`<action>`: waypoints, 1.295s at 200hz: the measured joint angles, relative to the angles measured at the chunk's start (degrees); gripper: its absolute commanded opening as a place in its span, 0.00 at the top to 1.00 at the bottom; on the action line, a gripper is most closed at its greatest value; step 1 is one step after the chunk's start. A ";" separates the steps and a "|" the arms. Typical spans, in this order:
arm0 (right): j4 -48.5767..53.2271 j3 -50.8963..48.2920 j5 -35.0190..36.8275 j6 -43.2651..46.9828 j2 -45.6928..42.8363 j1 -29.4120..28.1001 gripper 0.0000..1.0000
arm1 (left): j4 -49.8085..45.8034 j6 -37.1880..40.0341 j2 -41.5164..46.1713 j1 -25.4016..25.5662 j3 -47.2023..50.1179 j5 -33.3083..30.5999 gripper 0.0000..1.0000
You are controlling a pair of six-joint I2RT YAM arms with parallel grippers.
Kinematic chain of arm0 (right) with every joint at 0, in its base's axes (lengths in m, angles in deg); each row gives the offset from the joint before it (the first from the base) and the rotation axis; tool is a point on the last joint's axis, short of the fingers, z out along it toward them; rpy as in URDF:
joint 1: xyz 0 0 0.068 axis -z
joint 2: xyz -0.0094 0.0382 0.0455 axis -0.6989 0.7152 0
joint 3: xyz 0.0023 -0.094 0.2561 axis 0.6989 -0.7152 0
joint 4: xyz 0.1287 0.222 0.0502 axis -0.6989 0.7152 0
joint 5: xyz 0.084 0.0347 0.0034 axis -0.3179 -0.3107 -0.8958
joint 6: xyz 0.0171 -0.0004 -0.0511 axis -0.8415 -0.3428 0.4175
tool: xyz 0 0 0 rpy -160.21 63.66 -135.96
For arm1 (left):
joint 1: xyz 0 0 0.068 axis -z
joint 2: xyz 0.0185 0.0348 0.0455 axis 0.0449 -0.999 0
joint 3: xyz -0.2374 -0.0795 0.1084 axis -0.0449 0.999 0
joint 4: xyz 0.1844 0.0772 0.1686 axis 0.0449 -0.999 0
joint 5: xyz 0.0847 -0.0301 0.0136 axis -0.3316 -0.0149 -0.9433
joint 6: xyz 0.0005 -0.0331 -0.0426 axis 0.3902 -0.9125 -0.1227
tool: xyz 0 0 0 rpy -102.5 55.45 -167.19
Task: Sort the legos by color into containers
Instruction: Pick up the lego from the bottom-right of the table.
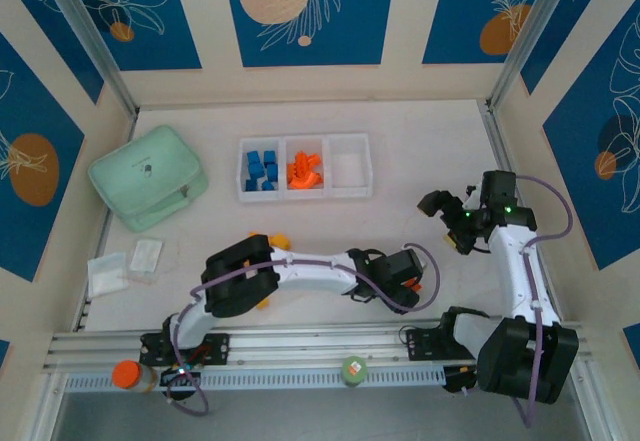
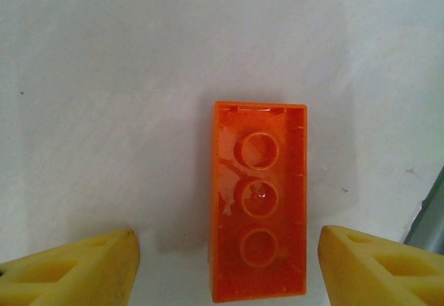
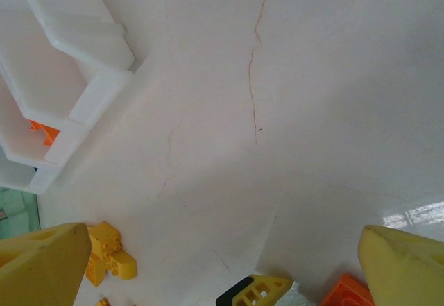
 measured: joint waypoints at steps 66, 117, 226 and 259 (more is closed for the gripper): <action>-0.92 -0.59 -1.05 0.68 1.16 0.50 0.01 | -3.06 2.32 -1.22 0.79 -2.08 -3.91 0.44; -0.92 -0.61 -1.42 0.85 1.20 0.55 0.01 | -3.54 4.68 -1.27 0.90 -2.12 -6.08 0.65; -0.83 -0.11 -2.23 0.85 1.22 -3.67 0.01 | 0.44 4.42 5.57 -0.04 6.40 -7.37 0.77; -0.85 1.22 -1.49 0.39 1.22 -7.96 0.01 | 2.43 2.47 12.26 -1.64 11.58 -7.89 0.78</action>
